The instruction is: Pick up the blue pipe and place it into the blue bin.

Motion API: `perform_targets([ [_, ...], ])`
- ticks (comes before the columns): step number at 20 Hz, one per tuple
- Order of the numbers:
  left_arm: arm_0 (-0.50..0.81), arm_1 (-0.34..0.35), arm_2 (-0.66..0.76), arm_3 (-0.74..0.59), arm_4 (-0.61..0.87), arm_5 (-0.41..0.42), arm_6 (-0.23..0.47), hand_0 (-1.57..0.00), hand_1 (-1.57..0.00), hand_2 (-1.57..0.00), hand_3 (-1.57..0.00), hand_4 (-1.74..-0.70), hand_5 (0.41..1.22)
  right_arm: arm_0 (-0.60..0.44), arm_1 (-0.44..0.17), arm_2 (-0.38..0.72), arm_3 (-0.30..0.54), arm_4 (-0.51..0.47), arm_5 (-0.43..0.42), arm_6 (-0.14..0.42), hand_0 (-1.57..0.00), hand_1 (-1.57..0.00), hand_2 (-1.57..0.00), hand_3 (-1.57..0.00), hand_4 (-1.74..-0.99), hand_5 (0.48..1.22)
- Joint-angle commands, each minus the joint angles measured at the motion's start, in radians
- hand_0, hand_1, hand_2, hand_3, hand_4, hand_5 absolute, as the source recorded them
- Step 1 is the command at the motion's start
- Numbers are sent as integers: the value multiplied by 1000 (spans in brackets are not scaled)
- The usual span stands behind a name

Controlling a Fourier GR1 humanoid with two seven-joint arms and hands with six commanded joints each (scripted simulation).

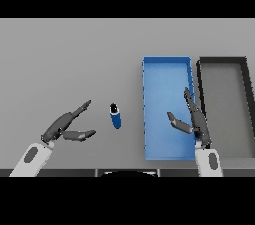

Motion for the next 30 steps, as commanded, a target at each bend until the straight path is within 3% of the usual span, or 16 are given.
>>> perform_targets([
  [1, -9, -8, -14, 2, -12, -3, 6, 1, 1, 1, 1, -1091, 472, -3, 4, 1, 2, 2, -2, -7, 1, 1, 1, 1, -1248, 612],
  [5, -40, -80, -80, 27, -59, -11, 22, 1, 1, 1, 1, -1109, 447, 15, 8, 4, -7, -6, 7, -26, 1, 1, 1, 1, -1263, 617],
  [8, -66, -133, -112, 67, -90, -13, 6, 1, 1, 1, 1, -1117, 446, 6, 16, 6, -18, -5, -2, -2, 1, 1, 1, 1, -1272, 617],
  [14, -143, -267, -147, 191, -97, -21, 42, 1, 1, 1, 1, -1117, 448, 28, 14, 4, -38, -14, 4, 2, 1, 1, 1, 1, -1274, 605],
  [18, -197, -313, -153, 275, -157, 6, -25, 1, 1, 1, 1, -1075, 445, 39, 11, -2, -23, -10, 3, -10, 1, 1, 1, 1, -1267, 598],
  [21, -236, -374, -138, 328, -120, -7, -45, 1, 1, -19, -18, -1109, 507, 44, 5, -6, -31, -20, 11, -13, 1, 1, 1, 1, -1267, 600],
  [23, -226, -396, -121, 347, -87, -11, -79, -17, -160, -290, -255, -1208, 607, 37, 11, -5, -23, -15, 4, -16, 1, 1, 1, 1, -1261, 600],
  [24, -221, -418, -115, 367, -70, -12, -74, -187, -348, -481, -519, -1253, 730, 32, 6, -8, -24, -17, 5, -6, 1, 1, 1, 1, -1260, 600],
  [26, -215, -439, -109, 373, -68, 13, -72, -668, -788, -873, -875, -1419, 906, 32, 8, -3, -12, -8, 5, -8, 1, 1, 1, 1, -1259, 605],
  [28, -203, -465, -115, 372, -74, 23, -90, -993, -1070, -1124, -1102, -1532, 1020, 34, 15, 2, -10, -6, 5, -22, 1, 1, 1, 1, -1262, 611],
  [30, -201, -465, -129, 358, -100, 51, -101, -1201, -1250, -1285, -1215, -1604, 1092, 15, 16, -2, -16, -7, -2, -8, 1, 1, 1, 1, -1260, 614],
])
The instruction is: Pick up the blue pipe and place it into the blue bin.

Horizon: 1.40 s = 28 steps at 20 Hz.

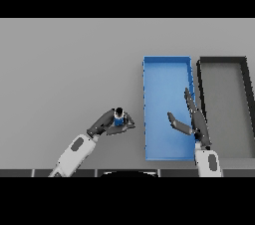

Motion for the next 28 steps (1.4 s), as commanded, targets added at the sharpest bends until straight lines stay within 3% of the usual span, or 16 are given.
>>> perform_targets([
  [1, 0, -2, -12, -5, -24, 19, -2, -1275, -1314, -1342, -1265, -1629, 1118, 2, -2, 0, -2, 1, 1, -4, 1, 1, 1, 1, -1258, 615],
  [7, -10, -14, -24, -85, -17, 35, -68, -1493, -1504, -1511, -1415, -1706, 1194, 12, -10, 0, -8, 6, 3, -2, 1, 1, 1, 1, -1248, 627],
  [10, -29, 1, -28, -170, 5, 20, -49, -1531, -1537, -1540, -1439, -1717, 1207, 17, -19, 1, -4, 20, 2, -1, 1, 1, 1, 1, -1228, 629],
  [16, -84, 5, -39, -256, 35, -2, 75, -1561, -1562, -1563, -1445, -1726, 1217, 8, -17, -1, 15, 18, 7, -37, 1, 1, 1, 1, -1208, 640],
  [22, -83, -4, -56, -258, 33, -12, 104, -1568, -1569, -1569, -1443, -1729, 1219, 36, -11, -6, -21, 17, -12, -18, 1, 1, 1, 1, -1174, 629],
  [28, -80, 6, -54, -259, 20, -11, 96, -1570, -1570, -1570, -1439, -1731, 1220, 74, 2, 12, -68, 16, -9, -26, 1, 1, 1, 1, -1197, 618],
])
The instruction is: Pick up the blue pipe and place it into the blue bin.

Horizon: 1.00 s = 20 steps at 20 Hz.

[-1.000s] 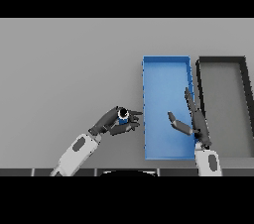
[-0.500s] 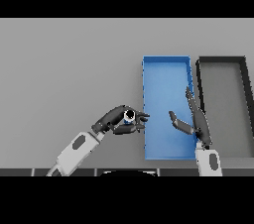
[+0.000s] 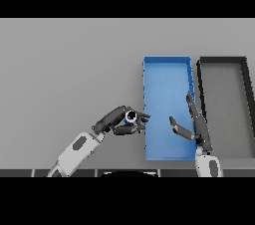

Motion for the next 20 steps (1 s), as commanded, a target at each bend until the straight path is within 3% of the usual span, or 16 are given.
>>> perform_targets([
  [1, -1, 8, 5, -6, 6, -4, 7, -1570, -1571, -1571, -1438, -1731, 1220, 0, -5, -4, 0, -15, 11, -2, 1, 1, 1, 1, -1191, 619],
  [4, -8, -3, 3, 4, 7, -7, 14, -1571, -1571, -1571, -1440, -1731, 1221, -22, -48, -17, -63, -166, 125, 28, 1, 1, 1, 1, -1199, 593],
  [8, -9, 2, 4, -4, -1, -8, 5, -1571, -1571, -1571, -1440, -1731, 1221, -96, -168, 0, -194, -321, 248, 164, 1, 1, 1, 1, -1250, 532],
  [11, -11, -7, 4, 11, -1, -9, 15, -1571, -1571, -1571, -1439, -1731, 1221, -171, -227, 45, -260, -367, 297, 262, 1, 1, 1, 1, -1286, 520],
  [17, -18, 5, 8, 18, -12, -20, 2, -1571, -1571, -1571, -1435, -1732, 1221, -346, -255, 151, -310, -444, 346, 404, 1, 1, 1, 1, -1297, 526],
  [20, -16, -1, 10, 3, 2, -20, 8, -1571, -1571, -1571, -1437, -1732, 1221, -437, -256, 191, -290, -440, 380, 428, 1, 1, 1, 1, -1304, 532],
])
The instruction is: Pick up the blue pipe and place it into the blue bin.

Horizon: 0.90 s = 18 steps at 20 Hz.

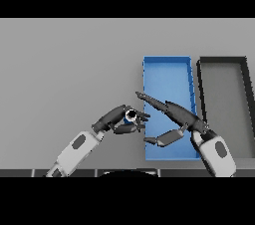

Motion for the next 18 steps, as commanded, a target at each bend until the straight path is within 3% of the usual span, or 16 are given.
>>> perform_targets([
  [1, -9, -7, 3, 13, -3, 4, 8, -1571, -1571, -1571, -1437, -1732, 1221, -31, 2, 8, 16, -11, 9, 17, 1, 1, 1, 1, -1294, 532],
  [5, -13, -8, 8, 41, 4, -21, -38, -1571, -1571, -1571, -1484, -1731, 1221, -117, 51, 66, 60, -17, 35, 48, 1, 1, 1, 1, -1251, 535],
  [10, -17, 2, 18, 39, 32, -47, -29, -1571, -1571, -1571, -1515, -1733, 1221, -218, 123, 100, 160, 12, 30, 99, 1, 1, 1, 1, -1222, 512],
  [14, -25, 1, 23, 38, 51, -60, -1, -1571, -1571, -1571, -1474, -1720, 1221, -264, 153, 110, 218, 1, 61, 96, -14, -36, -68, -11, -1241, 516],
  [15, -20, 1, 17, 28, 57, -71, -15, -1571, -1567, -1571, -1395, -1717, 1221, -285, 163, 112, 247, 2, 70, 104, -54, -83, -115, -43, -1268, 519],
  [16, -24, 7, 14, 35, 23, -69, -52, -1496, -1393, -1367, -1150, -1630, 1221, -302, 166, 114, 257, -4, 80, 110, -138, -166, -193, -106, -1308, 523],
  [18, -42, 39, -12, 33, -67, -38, 24, -993, -895, -875, -736, -1587, 1221, -326, 192, 130, 286, 10, 90, 118, -478, -500, -500, -375, -1390, 538],
])
